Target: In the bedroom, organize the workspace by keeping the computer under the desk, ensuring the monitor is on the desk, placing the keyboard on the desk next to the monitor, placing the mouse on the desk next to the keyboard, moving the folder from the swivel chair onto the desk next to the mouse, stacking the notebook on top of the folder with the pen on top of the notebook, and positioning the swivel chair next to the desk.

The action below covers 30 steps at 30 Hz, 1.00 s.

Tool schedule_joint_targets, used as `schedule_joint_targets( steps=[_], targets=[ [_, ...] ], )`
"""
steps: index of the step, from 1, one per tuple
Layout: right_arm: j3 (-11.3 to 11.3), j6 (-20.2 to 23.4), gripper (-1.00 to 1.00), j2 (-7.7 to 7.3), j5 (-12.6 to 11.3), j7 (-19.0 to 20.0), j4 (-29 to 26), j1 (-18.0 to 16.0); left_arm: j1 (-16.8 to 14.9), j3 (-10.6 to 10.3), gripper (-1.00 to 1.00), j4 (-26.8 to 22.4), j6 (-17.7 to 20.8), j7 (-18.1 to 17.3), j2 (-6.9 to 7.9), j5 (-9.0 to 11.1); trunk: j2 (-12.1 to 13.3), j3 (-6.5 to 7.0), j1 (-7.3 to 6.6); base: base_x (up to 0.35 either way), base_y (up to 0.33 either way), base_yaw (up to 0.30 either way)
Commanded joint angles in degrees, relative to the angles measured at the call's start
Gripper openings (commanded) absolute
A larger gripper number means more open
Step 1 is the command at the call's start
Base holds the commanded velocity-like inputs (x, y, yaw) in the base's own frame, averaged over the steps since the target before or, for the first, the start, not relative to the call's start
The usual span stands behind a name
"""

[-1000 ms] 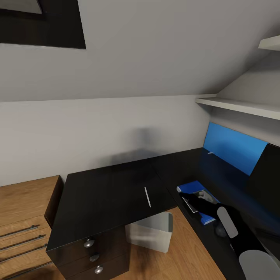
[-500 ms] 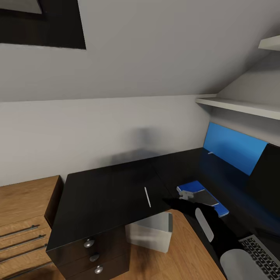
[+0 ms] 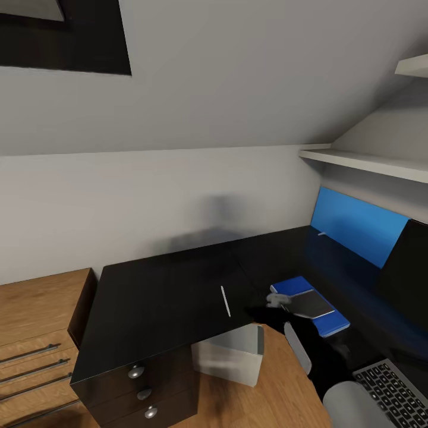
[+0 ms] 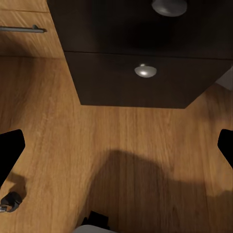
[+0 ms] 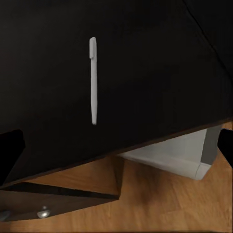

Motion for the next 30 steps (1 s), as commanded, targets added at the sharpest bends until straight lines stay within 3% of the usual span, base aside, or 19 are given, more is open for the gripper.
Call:
schedule_joint_targets(
  steps=[1, 6, 11, 19, 30],
  targets=[
    [0.83, -0.11, 1.0, 0.18, 0.72, -0.69, -0.03, -0.03, 0.03, -0.03, 1.0, -0.26, -0.01, -0.08, -0.02, 0.47, -0.05, -0.06, 0.01, 0.0, 0.0, 0.0],
    [3.87, -3.01, 1.0, 0.82, 3.72, -3.15, 0.51, -0.03, 0.03, 0.01, 1.0, -0.59, 0.03, -0.4, -0.11, 0.5, -0.05, -0.06, 0.01, 0.0, 0.0, 0.0],
    [5.07, -7.28, 1.0, 1.28, 4.75, -3.87, 2.34, 0.03, 0.03, -0.02, 1.0, -0.32, 0.05, -0.63, -0.03, 0.48, -0.05, -0.06, 0.01, 0.0, 0.0, 0.0],
    [5.5, -13.94, 1.0, 2.82, 3.07, -4.77, 4.56, 0.1, 0.03, 0.01, 1.0, 0.48, -0.4, -0.74, 0.16, 0.44, -0.05, -0.11, 0.01, 0.0, 0.0, 0.012],
    [5.58, -15.96, 1.0, 3.66, 1.85, -6.05, 5.49, 0.14, 0.03, 0.13, 1.0, 0.73, -0.57, -0.77, 0.23, 0.44, -0.05, -0.22, 0.01, 0.0, 0.0, 0.205]
  ],
)
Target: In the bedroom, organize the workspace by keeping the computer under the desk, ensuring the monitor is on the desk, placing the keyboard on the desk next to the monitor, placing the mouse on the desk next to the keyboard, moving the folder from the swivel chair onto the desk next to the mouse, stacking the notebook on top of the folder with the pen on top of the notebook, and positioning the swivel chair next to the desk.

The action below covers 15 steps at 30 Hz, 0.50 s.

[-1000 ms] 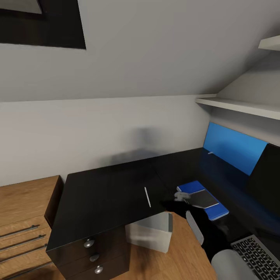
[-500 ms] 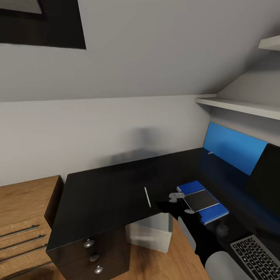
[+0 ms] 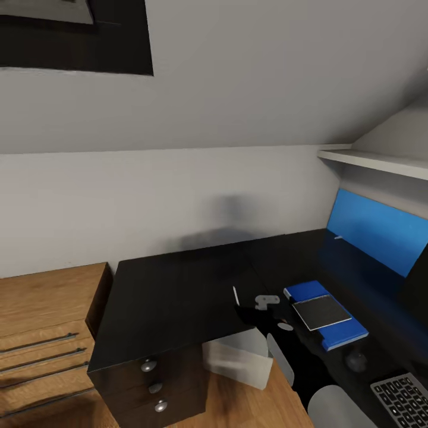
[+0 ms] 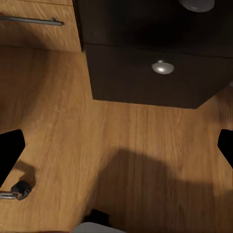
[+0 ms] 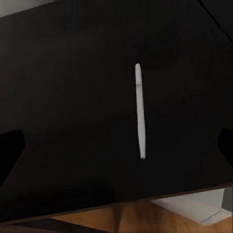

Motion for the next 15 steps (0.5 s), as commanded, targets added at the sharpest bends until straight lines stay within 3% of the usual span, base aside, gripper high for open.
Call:
schedule_joint_targets(
  steps=[1, 15],
  targets=[
    [0.03, 0.23, 1.0, 0.01, -0.36, 0.02, -0.05, -0.03, 0.03, -0.01, 1.0, -0.1, -0.02, -0.15, -0.02, 0.52, -0.05, -0.06, 0.01, 0.0, 0.0, 0.266],
    [-0.04, 0.02, 1.0, -0.01, -0.36, -0.11, 0.01, -0.03, 0.03, -0.16, 1.0, 1.71, -0.07, -0.15, -0.05, 0.47, -0.05, -0.07, 0.01, 0.0, 0.0, 0.276]
  ],
)
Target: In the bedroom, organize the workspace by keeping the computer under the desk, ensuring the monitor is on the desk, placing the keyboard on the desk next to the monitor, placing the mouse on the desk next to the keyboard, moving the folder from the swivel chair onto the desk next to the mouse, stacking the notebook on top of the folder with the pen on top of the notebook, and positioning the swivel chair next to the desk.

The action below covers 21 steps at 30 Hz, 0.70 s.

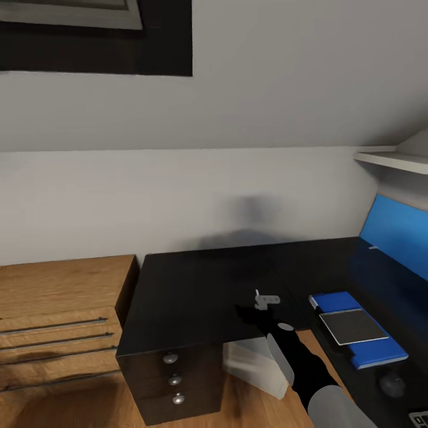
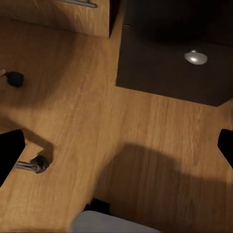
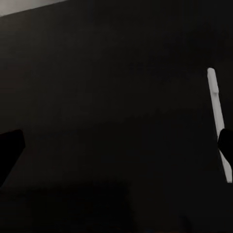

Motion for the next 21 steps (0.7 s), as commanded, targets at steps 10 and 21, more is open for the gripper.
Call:
schedule_joint_targets(
  steps=[10, 21],
  targets=[
    [-0.05, 0.28, 1.0, -0.29, -0.21, 0.11, -0.06, -0.03, 0.03, 0.02, 1.0, 0.04, -0.03, -0.15, 0.03, 0.6, -0.05, -0.06, 0.01, 0.0, 0.0, 0.138],
    [-0.18, 0.77, 1.0, -0.5, 0.1, -1.08, 0.22, -0.03, 0.03, 0.03, 1.0, 0.1, -0.01, -0.15, 0.04, 0.6, -0.05, -0.06, 0.01, 0.0, 0.0, 0.013]
  ],
)
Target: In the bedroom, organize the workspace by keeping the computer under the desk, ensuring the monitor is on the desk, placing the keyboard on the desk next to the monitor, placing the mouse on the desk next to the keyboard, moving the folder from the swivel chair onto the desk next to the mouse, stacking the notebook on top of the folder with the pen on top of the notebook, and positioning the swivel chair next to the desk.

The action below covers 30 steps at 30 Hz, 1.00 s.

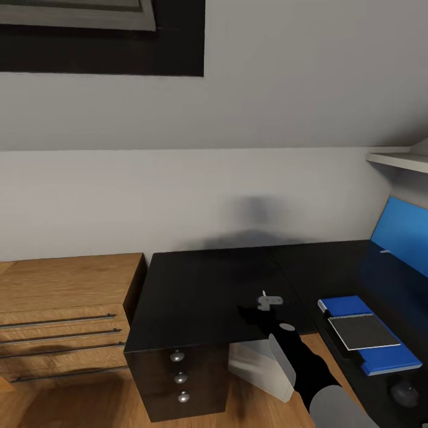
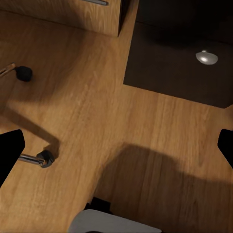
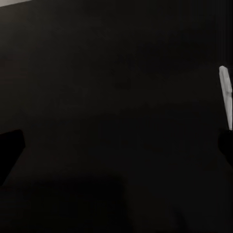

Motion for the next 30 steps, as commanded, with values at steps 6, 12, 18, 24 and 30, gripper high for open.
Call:
schedule_joint_targets(
  steps=[6, 12, 18, 24, 30],
  targets=[
    [-0.21, 4.43, 1.0, -0.51, -0.24, -4.81, -0.39, -0.27, 0.03, -0.06, 1.0, -0.11, -0.04, -0.15, -0.05, 0.55, -0.05, -0.06, 0.01, 0.0, 0.0, 0.001],
    [-0.27, 11.66, 1.0, -0.77, -0.22, -10.32, -0.49, -2.75, 0.03, -0.06, 1.0, -0.12, -0.01, -0.15, 0.01, 0.55, -0.05, -0.06, 0.01, 0.0, 0.0, 0.0],
    [-0.29, 17.46, 1.0, -1.07, -0.14, -12.62, 0.17, -8.94, 0.03, -0.02, 1.0, -0.13, -0.04, -0.15, 0.12, 0.55, -0.05, -0.06, 0.01, 0.0, 0.0, 0.0],
    [-0.3, 20.2, 1.0, -1.73, -0.13, -13.07, 1.65, -12.4, 0.03, -0.01, 1.0, -0.14, -0.03, -0.15, 0.15, 0.53, -0.05, -0.06, 0.01, 0.0, 0.0, 0.0],
    [-0.3, 22.23, 1.0, -2.0, -0.13, -13.2, 3.78, -14.59, 0.03, 0.0, 1.0, -0.15, -0.06, -0.15, 0.14, 0.51, -0.05, -0.06, 0.01, 0.0, 0.0, 0.0]
  ],
)
